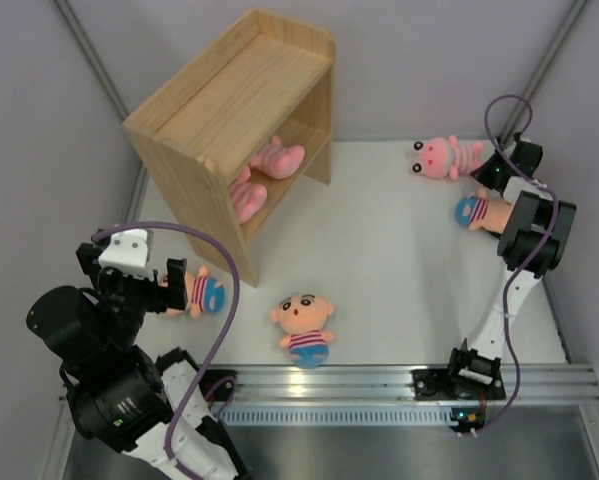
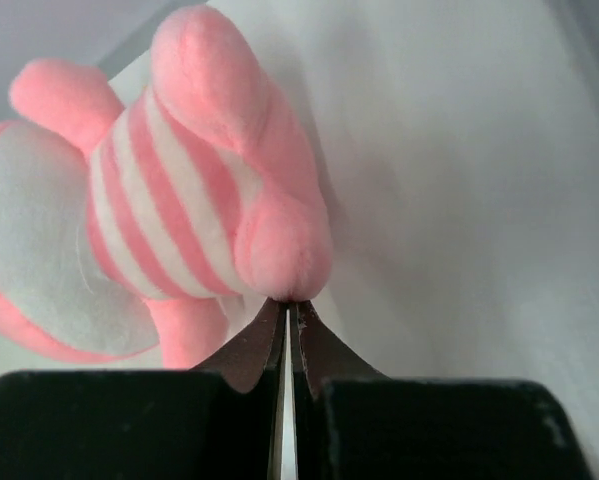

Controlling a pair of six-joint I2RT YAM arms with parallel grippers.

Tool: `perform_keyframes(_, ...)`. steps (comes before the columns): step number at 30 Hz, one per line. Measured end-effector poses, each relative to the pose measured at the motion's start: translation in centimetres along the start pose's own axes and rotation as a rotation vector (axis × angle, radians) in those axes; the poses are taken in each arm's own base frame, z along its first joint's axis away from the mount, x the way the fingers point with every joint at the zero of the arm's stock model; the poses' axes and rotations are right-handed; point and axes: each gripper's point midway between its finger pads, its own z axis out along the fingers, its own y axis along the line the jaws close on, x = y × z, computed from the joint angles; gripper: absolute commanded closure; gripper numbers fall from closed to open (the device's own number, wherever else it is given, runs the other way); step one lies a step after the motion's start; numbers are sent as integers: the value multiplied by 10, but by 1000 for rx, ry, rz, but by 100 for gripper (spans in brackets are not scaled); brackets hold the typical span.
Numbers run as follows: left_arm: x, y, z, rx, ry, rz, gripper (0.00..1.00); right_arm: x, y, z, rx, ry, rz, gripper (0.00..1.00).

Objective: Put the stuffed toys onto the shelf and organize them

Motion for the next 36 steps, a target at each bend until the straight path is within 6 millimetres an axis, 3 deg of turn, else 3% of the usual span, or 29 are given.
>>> perform_keyframes(4,0,0,-1,-4,-1,17,10,18,49,-6,-82,35,-57,100)
perform_keyframes(9,3,-1,-4,-17,-4,44,10,42,114,-29,-206,56,-120,100)
perform_keyframes(12,4,0,-4,-17,-2,50,10,43,134,-37,-249,57,-137,100)
perform_keyframes(15,7,1,-2,-16,5,53,10,38,130,-39,-237,46,-134,91)
perform_keyframes(20,8,2,-2,-19,9,61,10,39,113,-39,-171,58,-105,54)
perform_keyframes(22,8,2,-2,-20,10,62,10,39,107,-38,-141,59,-98,45)
perform_keyframes(26,8,2,-2,-20,9,65,10,32,103,-35,-119,55,-92,41)
perform_keyframes(32,8,2,-3,-21,8,66,10,8,100,-15,-100,11,-91,39)
perform_keyframes(36,8,2,-3,-21,8,66,10,2,95,-3,-85,9,-71,39)
